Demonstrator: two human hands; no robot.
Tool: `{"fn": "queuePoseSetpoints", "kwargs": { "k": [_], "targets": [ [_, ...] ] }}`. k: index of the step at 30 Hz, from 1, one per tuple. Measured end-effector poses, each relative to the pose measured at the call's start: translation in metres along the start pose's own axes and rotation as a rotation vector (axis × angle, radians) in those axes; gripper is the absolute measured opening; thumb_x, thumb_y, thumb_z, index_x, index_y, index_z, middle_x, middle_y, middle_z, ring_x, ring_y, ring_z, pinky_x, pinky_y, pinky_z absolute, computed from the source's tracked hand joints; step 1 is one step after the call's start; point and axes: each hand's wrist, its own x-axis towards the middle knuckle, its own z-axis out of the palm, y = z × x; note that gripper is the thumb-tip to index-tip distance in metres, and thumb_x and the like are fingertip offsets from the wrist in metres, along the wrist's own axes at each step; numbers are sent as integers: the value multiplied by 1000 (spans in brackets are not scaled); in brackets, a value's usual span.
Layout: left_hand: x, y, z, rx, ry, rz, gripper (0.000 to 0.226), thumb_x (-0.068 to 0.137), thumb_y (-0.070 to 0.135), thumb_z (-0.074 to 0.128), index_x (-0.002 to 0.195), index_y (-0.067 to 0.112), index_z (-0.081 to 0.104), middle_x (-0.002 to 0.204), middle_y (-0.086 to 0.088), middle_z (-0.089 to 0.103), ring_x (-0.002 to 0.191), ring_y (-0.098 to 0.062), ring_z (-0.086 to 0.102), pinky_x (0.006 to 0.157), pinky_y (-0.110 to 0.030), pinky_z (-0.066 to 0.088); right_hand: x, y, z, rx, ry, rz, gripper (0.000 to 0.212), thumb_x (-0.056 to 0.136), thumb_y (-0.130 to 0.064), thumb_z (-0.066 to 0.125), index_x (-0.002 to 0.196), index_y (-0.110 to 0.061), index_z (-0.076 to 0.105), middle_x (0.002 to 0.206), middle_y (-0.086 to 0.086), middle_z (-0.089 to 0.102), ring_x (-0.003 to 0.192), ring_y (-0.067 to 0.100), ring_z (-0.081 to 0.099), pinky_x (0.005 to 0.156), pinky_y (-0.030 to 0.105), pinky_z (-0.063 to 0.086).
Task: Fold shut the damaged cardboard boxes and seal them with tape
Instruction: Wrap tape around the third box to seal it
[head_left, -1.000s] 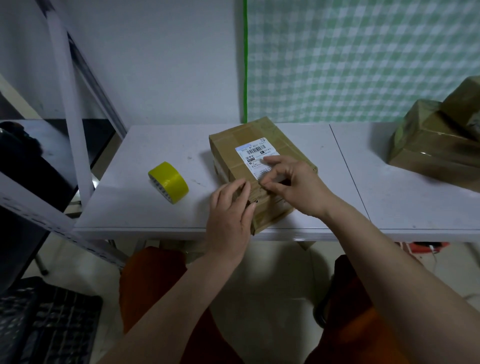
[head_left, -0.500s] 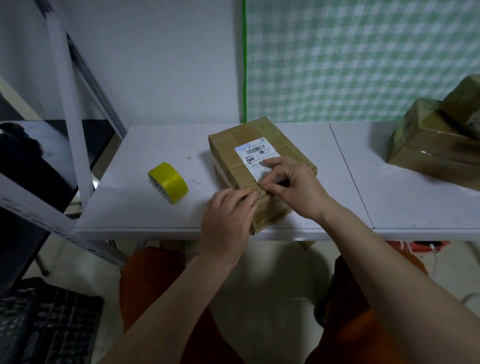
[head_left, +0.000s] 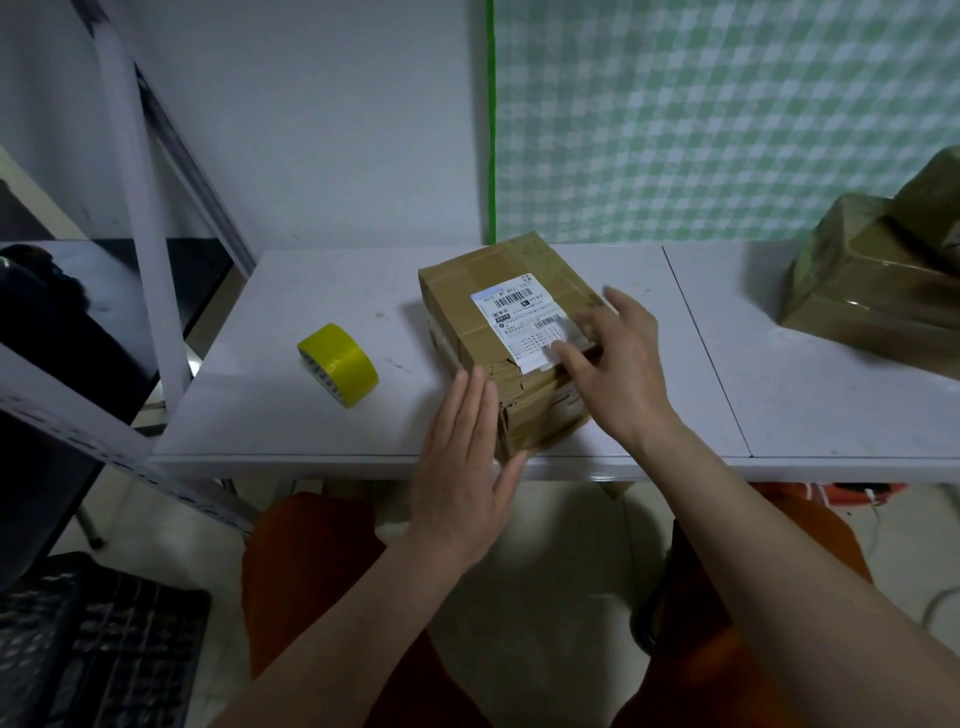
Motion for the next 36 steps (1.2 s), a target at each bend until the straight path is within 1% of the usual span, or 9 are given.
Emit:
{"fn": "queuePoseSetpoints", "kwargs": {
  "k": [2, 5, 12, 16, 21, 24, 28, 31, 36],
  "targets": [
    [-3, 3, 3, 6, -60, -21, 75, 96, 49, 34, 151, 7, 7, 159, -10, 10, 148, -20, 6, 119, -33, 10, 0, 1, 1, -59, -58, 114, 48, 87, -35, 63, 129, -15, 52, 149, 14, 29, 141, 27, 15, 114, 40, 22],
    [-4, 6, 7, 5, -84, -59, 79, 95, 52, 34, 152, 10, -1, 160, -7, 3, 148, -18, 1, 119, -32, 8, 1, 0, 1, -56, -62, 143, 53, 87, -36, 62, 132, -13, 47, 146, 13, 32, 135, 28, 21, 108, 34, 23],
    [-2, 5, 3, -127, -71, -64, 73, 92, 42, 41, 151, 14, 8, 159, -1, 8, 147, -13, 6, 118, -34, 17, -1, -3, -1, -86, -33, 128, 50, 86, -36, 64, 129, -14, 50, 139, 10, 37, 126, 29, 29, 105, 35, 28],
    [-2, 8, -1, -286, -97, -103, 75, 90, 45, 40, 152, 20, 5, 161, 7, 0, 143, 2, 4, 113, -21, 16, -4, -3, 3, -122, -3, 136, 52, 85, -39, 65, 128, -15, 51, 138, 13, 37, 126, 31, 30, 105, 40, 30],
    [16, -2, -3, -350, -11, -158, 66, 87, 37, 44, 148, 15, 30, 154, 15, 16, 133, 20, 11, 103, 1, 16, -4, -5, 7, -183, 45, 152, 54, 84, -46, 64, 128, -17, 51, 136, 14, 37, 125, 34, 31, 102, 42, 29],
    [19, -7, -5, -341, -17, -160, 67, 86, 28, 56, 147, 12, 31, 155, 11, 16, 132, 13, 19, 101, -1, 20, -8, -5, 11, -219, 40, 137, 59, 83, -50, 63, 132, -20, 49, 137, 16, 35, 126, 34, 30, 102, 43, 28],
    [23, -11, -4, -268, -53, -93, 80, 80, 15, 68, 147, 1, 26, 158, -8, 19, 138, -12, 27, 103, -7, 21, -9, -8, 13, -243, 53, 139, 63, 83, -52, 61, 135, -19, 47, 138, 17, 34, 127, 35, 29, 102, 43, 27],
    [26, -15, -7, -281, -58, -91, 83, 79, 15, 69, 147, 0, 24, 158, -10, 17, 139, -15, 27, 104, -7, 20, -10, -8, 12, -256, 38, 127, 65, 83, -54, 60, 136, -20, 45, 137, 18, 34, 126, 35, 29, 102, 43, 28],
    [26, -17, -6, -248, -85, -62, 82, 80, 16, 67, 149, 4, 24, 160, -6, 10, 137, -14, 29, 96, -18, 36, -13, -7, 15, -290, 43, 118, 68, 84, -56, 57, 139, -19, 43, 141, 20, 30, 128, 37, 27, 102, 43, 26]
  ]
}}
